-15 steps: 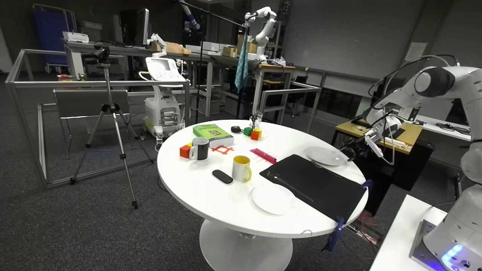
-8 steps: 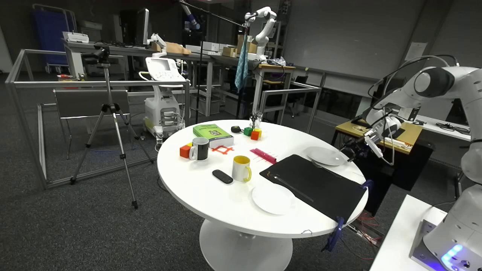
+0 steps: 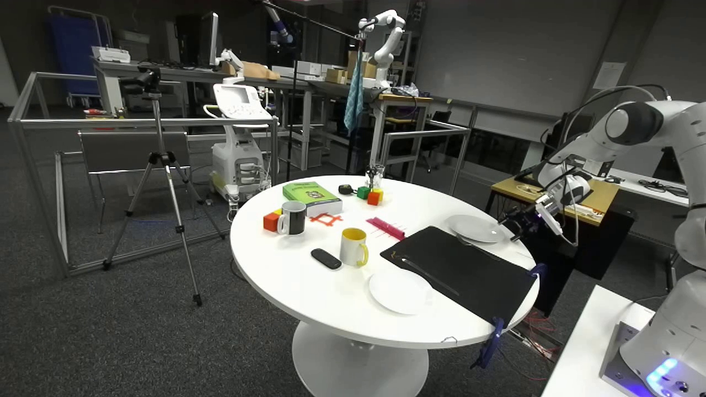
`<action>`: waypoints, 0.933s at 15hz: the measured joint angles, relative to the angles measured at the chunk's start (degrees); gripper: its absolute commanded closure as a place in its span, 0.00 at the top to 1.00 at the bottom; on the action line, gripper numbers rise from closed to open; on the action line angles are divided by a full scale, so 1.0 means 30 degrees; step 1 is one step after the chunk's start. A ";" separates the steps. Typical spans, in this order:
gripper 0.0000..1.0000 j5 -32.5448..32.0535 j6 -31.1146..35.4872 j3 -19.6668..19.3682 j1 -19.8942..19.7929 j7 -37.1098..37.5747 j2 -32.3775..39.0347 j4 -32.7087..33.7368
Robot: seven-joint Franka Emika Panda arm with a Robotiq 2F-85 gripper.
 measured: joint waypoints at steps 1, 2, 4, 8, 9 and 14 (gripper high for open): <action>1.00 0.0095 -0.0009 0.0000 -0.0057 -0.0018 0.0006 0.0000; 1.00 0.0204 -0.0011 0.0000 -0.0094 -0.0033 0.0011 0.0000; 1.00 0.0466 -0.0054 0.0001 -0.0140 -0.0094 0.0026 0.0000; 1.00 0.1030 -0.0202 0.0046 -0.0150 -0.0311 0.0119 0.0003; 1.00 0.1144 -0.0243 0.0064 -0.0150 -0.0399 0.0164 0.0009; 1.00 0.1470 -0.0757 0.0076 -0.0149 -0.0828 0.0364 0.0274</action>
